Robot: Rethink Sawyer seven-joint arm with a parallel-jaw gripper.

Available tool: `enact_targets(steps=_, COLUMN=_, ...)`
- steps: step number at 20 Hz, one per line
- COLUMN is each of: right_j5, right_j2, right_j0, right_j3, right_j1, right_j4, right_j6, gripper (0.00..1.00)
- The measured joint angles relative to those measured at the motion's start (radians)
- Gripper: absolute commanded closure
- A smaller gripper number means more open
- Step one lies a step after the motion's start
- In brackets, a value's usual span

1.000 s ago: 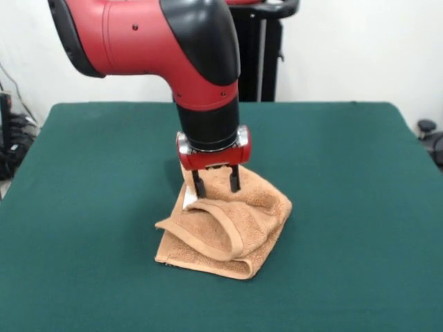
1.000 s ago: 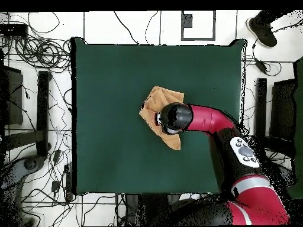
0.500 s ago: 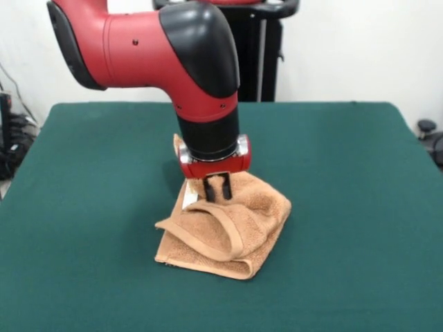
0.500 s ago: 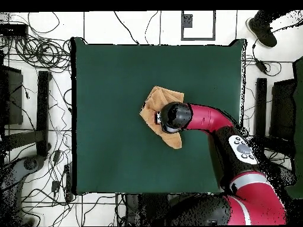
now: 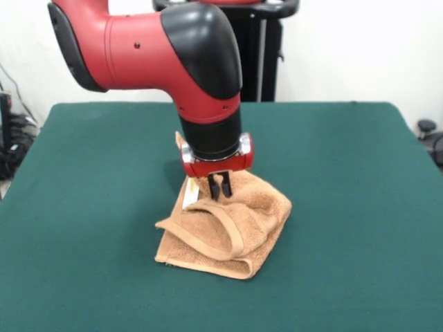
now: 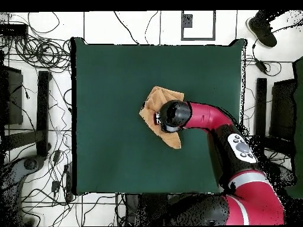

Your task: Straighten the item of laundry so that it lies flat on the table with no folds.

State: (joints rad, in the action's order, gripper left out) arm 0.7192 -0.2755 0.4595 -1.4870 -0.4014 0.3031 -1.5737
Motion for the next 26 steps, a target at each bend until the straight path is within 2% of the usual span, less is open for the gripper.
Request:
enact_targets(steps=7, right_j5=0.016, right_j2=0.005, right_j0=-0.040, right_j3=-0.030, right_j1=-0.058, right_j4=0.000, right_j6=0.000, gripper=1.00)
enact_targets(steps=14, right_j5=0.015, right_j2=0.030, right_j0=-0.157, right_j3=-0.118, right_j1=-0.148, right_j4=-0.015, right_j6=0.000, gripper=1.00)
enact_targets(steps=19, right_j5=-0.006, right_j2=0.044, right_j0=-0.221, right_j3=-0.145, right_j1=-0.148, right_j4=-0.018, right_j6=-0.001, gripper=1.00)
enact_targets(steps=26, right_j5=-0.148, right_j2=0.100, right_j0=-0.322, right_j3=-0.159, right_j1=-0.095, right_j4=-0.018, right_j6=-0.001, gripper=1.00)
